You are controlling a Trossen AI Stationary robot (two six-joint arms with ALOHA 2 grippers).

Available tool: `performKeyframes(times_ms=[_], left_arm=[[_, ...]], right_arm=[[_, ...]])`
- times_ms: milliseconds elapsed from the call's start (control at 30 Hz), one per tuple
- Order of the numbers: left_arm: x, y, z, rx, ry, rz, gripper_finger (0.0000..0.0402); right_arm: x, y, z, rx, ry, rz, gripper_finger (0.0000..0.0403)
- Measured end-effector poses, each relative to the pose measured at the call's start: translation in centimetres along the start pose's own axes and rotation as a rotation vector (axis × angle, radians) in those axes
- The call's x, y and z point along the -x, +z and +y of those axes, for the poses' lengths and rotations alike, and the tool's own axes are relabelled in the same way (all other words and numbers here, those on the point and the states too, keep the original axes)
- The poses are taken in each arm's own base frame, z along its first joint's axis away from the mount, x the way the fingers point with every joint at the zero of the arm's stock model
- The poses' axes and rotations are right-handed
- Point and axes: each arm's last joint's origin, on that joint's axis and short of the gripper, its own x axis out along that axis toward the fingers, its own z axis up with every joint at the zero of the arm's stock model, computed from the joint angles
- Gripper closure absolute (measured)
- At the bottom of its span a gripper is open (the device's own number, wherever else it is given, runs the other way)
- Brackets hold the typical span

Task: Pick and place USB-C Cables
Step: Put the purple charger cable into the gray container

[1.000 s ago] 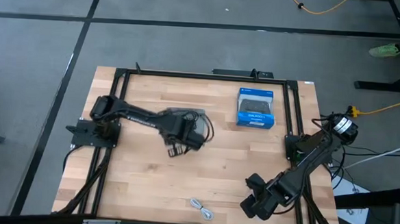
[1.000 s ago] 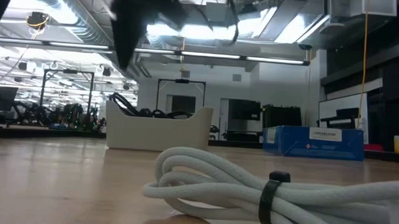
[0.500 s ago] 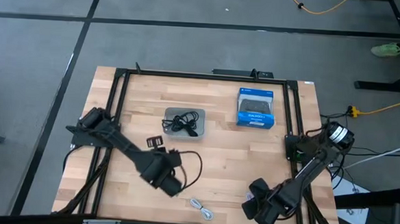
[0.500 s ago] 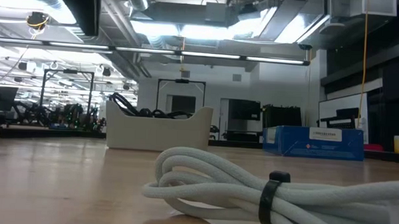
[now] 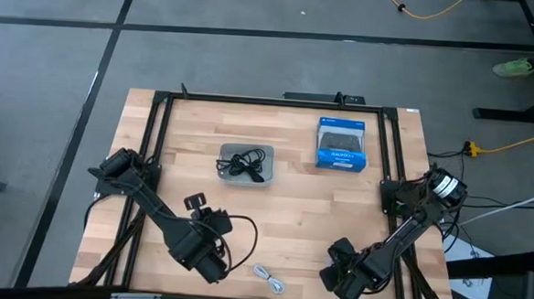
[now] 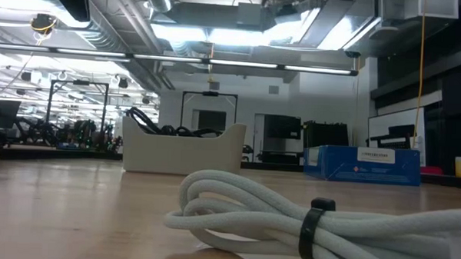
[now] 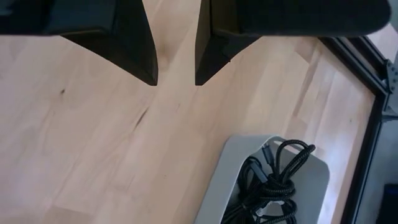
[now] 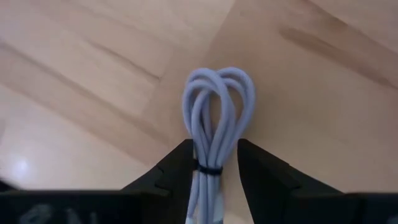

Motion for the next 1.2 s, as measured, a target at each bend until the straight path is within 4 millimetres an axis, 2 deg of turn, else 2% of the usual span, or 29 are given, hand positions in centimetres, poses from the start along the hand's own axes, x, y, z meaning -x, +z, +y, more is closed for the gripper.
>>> performKeyframes(times_ms=[267, 400, 500, 600, 700, 833, 933, 1033, 1200], left_arm=[[0.0, 0.1, 0.0, 0.005, -0.004, -0.004, 0.0302], [0.0, 0.1, -0.1, 0.007, -0.005, -0.014, 0.0302], [0.0, 0.0, -0.1, -0.001, -0.002, -0.017, 0.0302], [0.3, -0.4, -0.2, -0.019, -0.002, -0.015, 0.0302], [0.8, -1.1, -0.5, -0.042, -0.005, -0.049, 0.0302], [1.5, -2.1, -0.9, -0.068, -0.010, -0.092, 0.0302], [1.9, -2.7, -1.1, -0.060, -0.015, -0.122, 0.0302], [2.4, -3.3, -1.3, -0.055, -0.019, -0.157, 0.0302], [2.8, -3.9, -1.5, -0.047, -0.022, -0.196, 0.0302]], right_arm=[[-1.2, 0.0, 0.0, 0.004, -0.042, -0.022, 0.0280], [-0.9, 0.2, -0.1, 0.025, -0.052, -0.021, 0.0338], [-0.4, 0.6, -0.1, 0.092, -0.040, -0.047, 0.0386], [0.3, 1.4, 0.6, 0.143, 0.005, -0.122, 0.0388], [2.4, 2.7, 2.2, 0.215, 0.093, -0.229, 0.0390], [4.6, 5.6, 4.2, 0.343, 0.121, -0.416, 0.0390], [6.4, 8.8, 5.9, 0.425, 0.129, -0.522, 0.0391], [7.3, 12.7, 7.6, 0.496, 0.133, -0.580, 0.0391], [8.8, 20.2, 10.1, 0.631, 0.278, -0.725, 0.0391]])
